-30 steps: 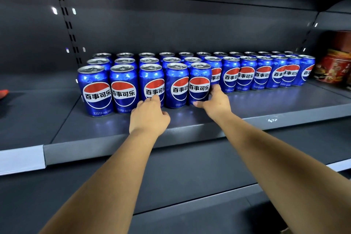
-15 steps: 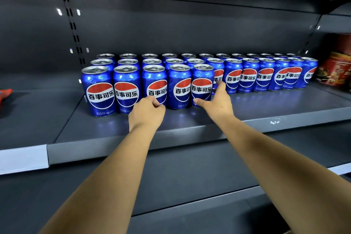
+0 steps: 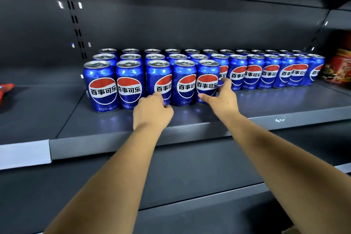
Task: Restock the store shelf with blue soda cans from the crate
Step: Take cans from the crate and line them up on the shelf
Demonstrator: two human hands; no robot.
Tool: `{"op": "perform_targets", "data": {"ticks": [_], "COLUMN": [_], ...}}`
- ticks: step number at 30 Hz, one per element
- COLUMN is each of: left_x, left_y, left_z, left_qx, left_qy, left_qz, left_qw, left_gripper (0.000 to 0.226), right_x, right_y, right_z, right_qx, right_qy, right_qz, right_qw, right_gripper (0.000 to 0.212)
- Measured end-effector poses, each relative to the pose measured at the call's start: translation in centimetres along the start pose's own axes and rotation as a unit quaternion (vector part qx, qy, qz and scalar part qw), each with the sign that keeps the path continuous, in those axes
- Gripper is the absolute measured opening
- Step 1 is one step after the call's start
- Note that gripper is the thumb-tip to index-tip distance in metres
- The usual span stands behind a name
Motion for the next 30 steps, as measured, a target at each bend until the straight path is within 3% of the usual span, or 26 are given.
{"op": "perform_targets", "data": {"ticks": [6,11,18,24,30], "left_x": [-0.2,0.3,-2.2,-4.5,-4.0], "left_y": [0.0,1.0,1.5,0.4,-2.8], "left_z": [-0.5,-2.0,-6.7,-12.0,-18.8], "left_qx": [0.012,0.030,0.027,-0.011,0.014], "left_qy": [-0.014,0.003,-0.037,-0.016,0.037], "left_qz": [0.010,-0.053,-0.018,-0.014,0.022], "left_qw": [1.000,0.998,0.999,1.000,0.999], "left_gripper": [0.018,0.016,0.028,0.030,0.031], "right_x": [0.2,0.5,-0.6,-4.4,-10.2], "right_y": [0.6,1.9,5.0,6.8,8.0], "right_z": [-0.7,-3.3,-8.2,-11.2,-15.1], "right_qx": [-0.011,-0.014,0.031,0.136,0.211], "right_qy": [-0.007,0.004,0.083,0.068,0.064], "right_qz": [-0.002,-0.033,-0.041,-0.041,-0.074], "right_qw": [1.000,0.999,0.995,0.987,0.973], "right_gripper": [0.084,0.075,0.076,0.062,0.066]}}
Point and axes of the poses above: each hand's wrist, its own z-axis towards the middle knuckle, its own y-axis out of the back of the hand, x = y × z, the point moved 7 cm from there along z, towards the middle knuckle, and after that the axes turned 10 degrees about -z, right-handed, at the moved point
